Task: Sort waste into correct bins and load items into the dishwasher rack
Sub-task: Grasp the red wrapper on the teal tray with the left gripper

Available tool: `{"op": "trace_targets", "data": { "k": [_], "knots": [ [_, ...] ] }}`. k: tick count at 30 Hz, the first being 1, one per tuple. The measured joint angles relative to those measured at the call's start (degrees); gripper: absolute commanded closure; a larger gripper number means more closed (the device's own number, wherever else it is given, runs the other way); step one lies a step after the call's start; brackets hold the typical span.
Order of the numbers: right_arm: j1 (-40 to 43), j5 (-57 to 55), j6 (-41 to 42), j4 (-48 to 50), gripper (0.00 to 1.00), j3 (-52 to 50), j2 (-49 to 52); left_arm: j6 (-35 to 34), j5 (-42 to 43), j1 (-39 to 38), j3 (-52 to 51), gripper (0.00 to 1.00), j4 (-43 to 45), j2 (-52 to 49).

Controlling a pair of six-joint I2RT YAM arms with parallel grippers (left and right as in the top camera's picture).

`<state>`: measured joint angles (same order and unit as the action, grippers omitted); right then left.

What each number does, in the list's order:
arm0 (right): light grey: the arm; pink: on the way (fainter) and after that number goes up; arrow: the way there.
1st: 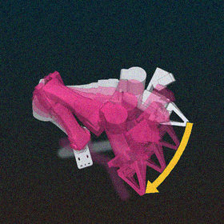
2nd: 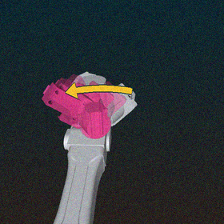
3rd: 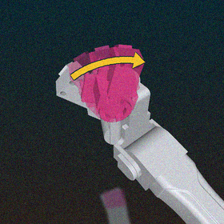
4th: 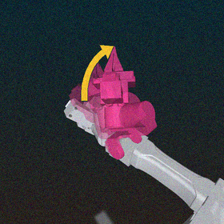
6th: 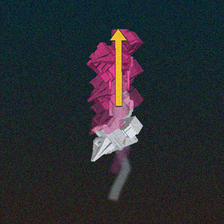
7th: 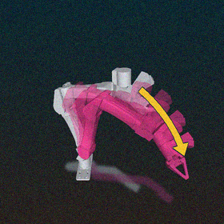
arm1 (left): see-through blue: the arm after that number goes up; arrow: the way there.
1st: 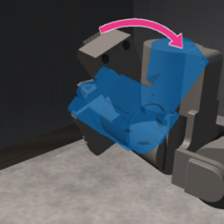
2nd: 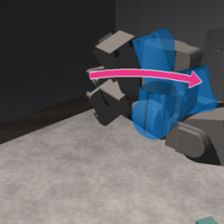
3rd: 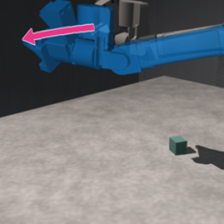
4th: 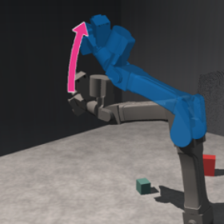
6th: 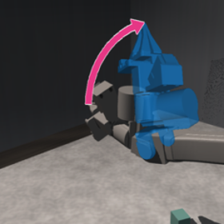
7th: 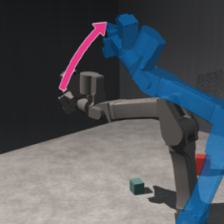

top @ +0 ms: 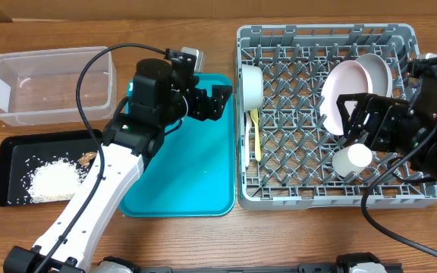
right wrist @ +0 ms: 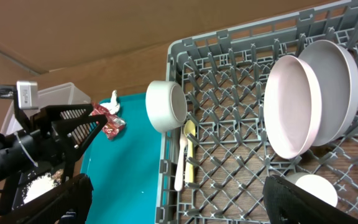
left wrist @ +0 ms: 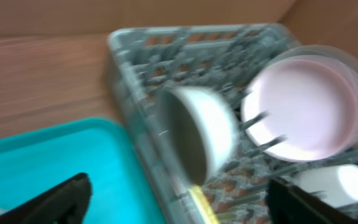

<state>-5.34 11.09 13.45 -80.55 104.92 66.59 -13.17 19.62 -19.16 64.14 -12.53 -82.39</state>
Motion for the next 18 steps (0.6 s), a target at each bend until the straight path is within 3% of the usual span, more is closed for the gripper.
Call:
{"op": "trace_targets", "data": {
  "k": [6,9,16,18],
  "knots": [
    [0.00,0.02,0.02,-0.02,0.08,0.00,0.00,-2.21,-20.00,2.86,0.02,0.10,-11.15,-1.09],
    [0.00,0.00,0.02,0.00,0.08,0.00,0.00,-3.89,-24.57,5.97,0.09,0.11,-13.68,-4.11],
    [0.00,0.02,0.02,-0.04,0.09,0.00,0.00,-6.82,-29.79,8.00,0.09,0.12,-8.52,-15.45],
    [0.00,0.00,0.04,-0.07,0.08,0.00,0.00,-8.11,-30.88,8.02,0.09,0.18,-6.21,-17.86]
  ]
}}
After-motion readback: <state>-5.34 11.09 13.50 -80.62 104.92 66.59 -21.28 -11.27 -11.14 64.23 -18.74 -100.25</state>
